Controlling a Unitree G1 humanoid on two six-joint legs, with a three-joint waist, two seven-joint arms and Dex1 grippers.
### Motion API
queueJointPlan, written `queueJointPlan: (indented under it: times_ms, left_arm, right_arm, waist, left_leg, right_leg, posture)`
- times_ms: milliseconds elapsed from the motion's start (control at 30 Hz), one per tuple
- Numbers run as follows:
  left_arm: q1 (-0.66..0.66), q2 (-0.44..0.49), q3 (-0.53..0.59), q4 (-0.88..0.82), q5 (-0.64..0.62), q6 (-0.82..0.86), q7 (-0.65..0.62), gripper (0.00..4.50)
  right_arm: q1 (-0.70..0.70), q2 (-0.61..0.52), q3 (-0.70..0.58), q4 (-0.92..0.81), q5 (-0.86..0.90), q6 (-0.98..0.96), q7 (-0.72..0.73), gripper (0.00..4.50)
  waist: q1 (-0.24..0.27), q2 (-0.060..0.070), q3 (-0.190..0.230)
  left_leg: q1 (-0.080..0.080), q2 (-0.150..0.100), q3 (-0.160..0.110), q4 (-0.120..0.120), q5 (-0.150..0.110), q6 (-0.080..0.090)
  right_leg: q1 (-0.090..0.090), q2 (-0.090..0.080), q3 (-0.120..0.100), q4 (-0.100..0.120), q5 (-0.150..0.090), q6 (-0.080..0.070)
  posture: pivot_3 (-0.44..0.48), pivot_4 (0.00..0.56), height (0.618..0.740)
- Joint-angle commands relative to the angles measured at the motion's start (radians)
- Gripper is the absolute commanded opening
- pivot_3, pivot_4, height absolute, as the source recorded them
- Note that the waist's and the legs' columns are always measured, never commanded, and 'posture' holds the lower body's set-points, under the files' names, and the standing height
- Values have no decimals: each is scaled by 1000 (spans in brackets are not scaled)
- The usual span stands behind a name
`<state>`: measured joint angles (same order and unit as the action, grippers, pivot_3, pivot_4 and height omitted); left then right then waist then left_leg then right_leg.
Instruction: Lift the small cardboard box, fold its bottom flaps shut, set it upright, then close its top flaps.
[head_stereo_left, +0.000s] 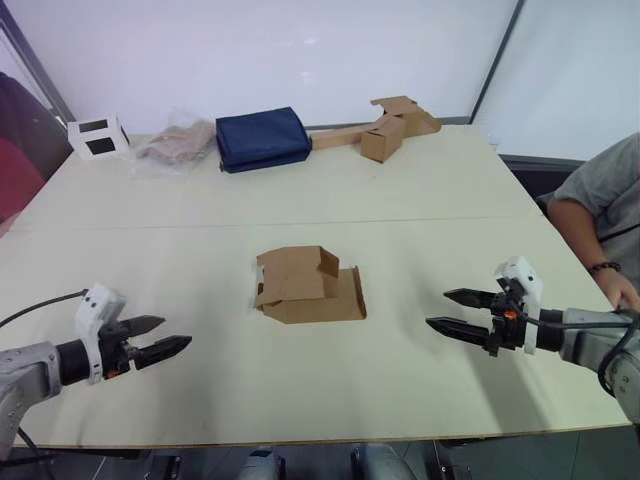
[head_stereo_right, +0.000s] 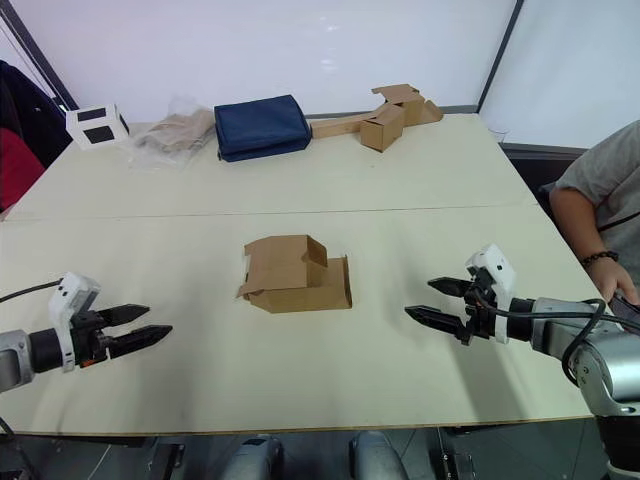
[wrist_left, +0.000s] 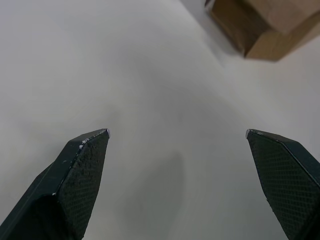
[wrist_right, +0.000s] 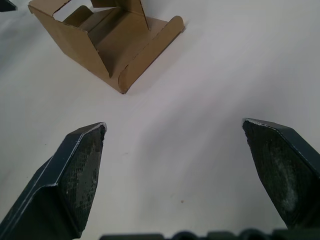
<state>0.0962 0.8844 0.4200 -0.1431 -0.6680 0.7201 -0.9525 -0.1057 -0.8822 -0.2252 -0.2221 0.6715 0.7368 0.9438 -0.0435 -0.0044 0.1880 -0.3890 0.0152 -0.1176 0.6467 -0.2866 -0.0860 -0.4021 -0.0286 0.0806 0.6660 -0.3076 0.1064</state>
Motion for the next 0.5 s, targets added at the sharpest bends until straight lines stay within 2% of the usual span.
queueJointPlan:
  times_ms: [33, 500]
  left_arm:
    - [9, 6, 49, -36, -23, 9, -2, 4500]
    - [-38, 4, 56, -7, -42, 45, 22, 4500]
  right_arm:
    - [-13, 0, -30, -29, 13, 2, -6, 4473]
    - [-43, 35, 1, -23, -28, -26, -71, 4473]
  waist:
    - [0, 0, 0]
    - [0, 0, 0]
  left_leg:
    - [0, 0, 0, 0, 0, 0]
    - [0, 0, 0, 0, 0, 0]
  right_leg:
    - [0, 0, 0, 0, 0, 0]
    - [0, 0, 0, 0, 0, 0]
  posture:
    - [0, 150, 740]
    - [0, 150, 740]
